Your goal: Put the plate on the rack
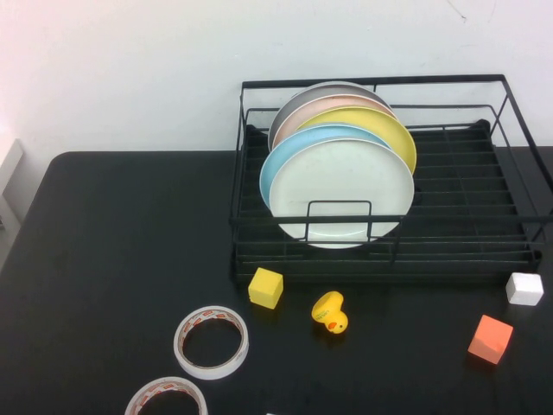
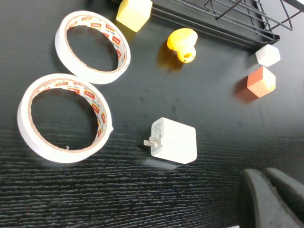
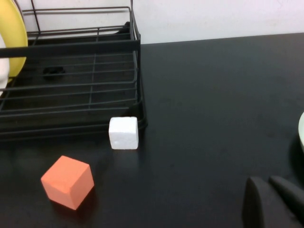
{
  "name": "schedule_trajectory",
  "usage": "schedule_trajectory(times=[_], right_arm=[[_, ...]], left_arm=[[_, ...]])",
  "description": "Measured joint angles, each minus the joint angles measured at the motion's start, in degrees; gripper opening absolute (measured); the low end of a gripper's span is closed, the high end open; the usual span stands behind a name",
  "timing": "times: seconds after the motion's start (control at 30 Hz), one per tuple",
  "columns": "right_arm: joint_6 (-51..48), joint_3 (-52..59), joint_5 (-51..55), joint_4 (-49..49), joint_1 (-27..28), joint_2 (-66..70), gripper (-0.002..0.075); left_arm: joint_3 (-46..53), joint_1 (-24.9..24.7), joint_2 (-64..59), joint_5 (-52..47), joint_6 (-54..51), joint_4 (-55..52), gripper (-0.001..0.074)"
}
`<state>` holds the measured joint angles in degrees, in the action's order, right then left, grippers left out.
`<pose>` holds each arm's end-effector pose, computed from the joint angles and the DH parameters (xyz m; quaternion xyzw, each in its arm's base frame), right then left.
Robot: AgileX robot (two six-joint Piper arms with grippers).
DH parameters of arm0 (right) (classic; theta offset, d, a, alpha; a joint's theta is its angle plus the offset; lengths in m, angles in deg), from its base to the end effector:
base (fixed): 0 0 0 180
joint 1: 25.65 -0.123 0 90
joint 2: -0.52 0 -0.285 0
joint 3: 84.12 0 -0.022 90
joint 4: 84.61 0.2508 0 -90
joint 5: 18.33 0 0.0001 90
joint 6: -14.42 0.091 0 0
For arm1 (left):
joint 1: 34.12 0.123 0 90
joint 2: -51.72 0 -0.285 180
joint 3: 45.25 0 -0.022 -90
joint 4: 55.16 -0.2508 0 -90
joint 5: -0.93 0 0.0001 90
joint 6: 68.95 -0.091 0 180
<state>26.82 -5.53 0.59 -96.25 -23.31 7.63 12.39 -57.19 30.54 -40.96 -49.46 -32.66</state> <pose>0.0533 -0.0082 0.1766 0.0456 0.7879 -0.0310 0.6133 0.0399 -0.0423 0.2542 -0.0351 0.8539 -0.3485 0.3849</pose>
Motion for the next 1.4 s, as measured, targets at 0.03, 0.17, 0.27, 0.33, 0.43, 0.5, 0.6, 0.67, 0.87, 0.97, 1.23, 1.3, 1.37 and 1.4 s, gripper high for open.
schedule_trajectory(times=[0.03,0.17,0.27,0.33,0.43,0.5,0.6,0.67,0.87,0.97,1.23,1.3,1.37,1.4], right_arm=[[0.0,0.0,0.0,0.0,0.0,0.0,-0.0002],[0.0,-0.06,0.0,0.0,0.0,0.0,-0.0002],[0.0,-0.06,0.0,0.0,0.0,0.0,-0.0002],[0.0,-0.06,0.05,0.0,0.0,0.0,-0.0002],[0.0,-0.06,0.14,0.0,0.0,0.0,-0.0002],[0.0,-0.13,0.29,0.0,0.0,0.0,-0.0002],[0.0,-0.13,0.41,0.0,0.0,0.0,-0.0002],[0.0,-0.13,0.41,0.0,0.0,0.0,-0.0002],[0.0,-0.13,0.41,0.0,0.0,0.0,-0.0002],[0.0,-0.13,0.45,0.0,0.0,0.0,-0.0002],[0.0,-0.2,0.68,0.0,0.0,0.0,-0.0002],[0.0,-0.2,0.72,0.0,0.0,0.0,-0.0002],[0.0,-0.2,0.72,0.0,0.0,0.0,-0.0002],[0.0,-0.2,0.72,0.0,0.0,0.0,-0.0002]], left_arm=[[0.0,0.0,0.0,0.0,0.0,0.0,-0.0001],[0.0,0.0,0.0,0.0,0.0,0.0,-0.0001],[0.0,0.0,0.0,0.0,0.0,0.0,-0.0001],[0.0,0.0,0.0,0.0,0.0,0.0,-0.0001],[0.14,0.13,0.0,0.0,0.41,-0.23,-0.0001],[0.68,1.3,0.46,0.57,2.9,-1.76,-0.0001],[3.32,5.29,2.55,4.29,10.35,-7.41,-0.0001],[6.61,8.84,4.91,10.4,12.57,-11.14,-0.0001],[17.16,17.78,12.8,28.18,4.21,-20.86,-0.0001],[20.02,20.63,13.87,30.02,0.39,-22.51,-0.0001],[20.67,22.48,14.0,26.5,-1.3,-22.51,-0.0001],[20.67,22.48,14.0,26.01,-1.3,-22.51,-0.0001],[20.67,22.48,14.0,24.91,-1.3,-22.51,-0.0001],[20.67,22.48,14.0,24.4,-1.3,-22.51,-0.0001]])
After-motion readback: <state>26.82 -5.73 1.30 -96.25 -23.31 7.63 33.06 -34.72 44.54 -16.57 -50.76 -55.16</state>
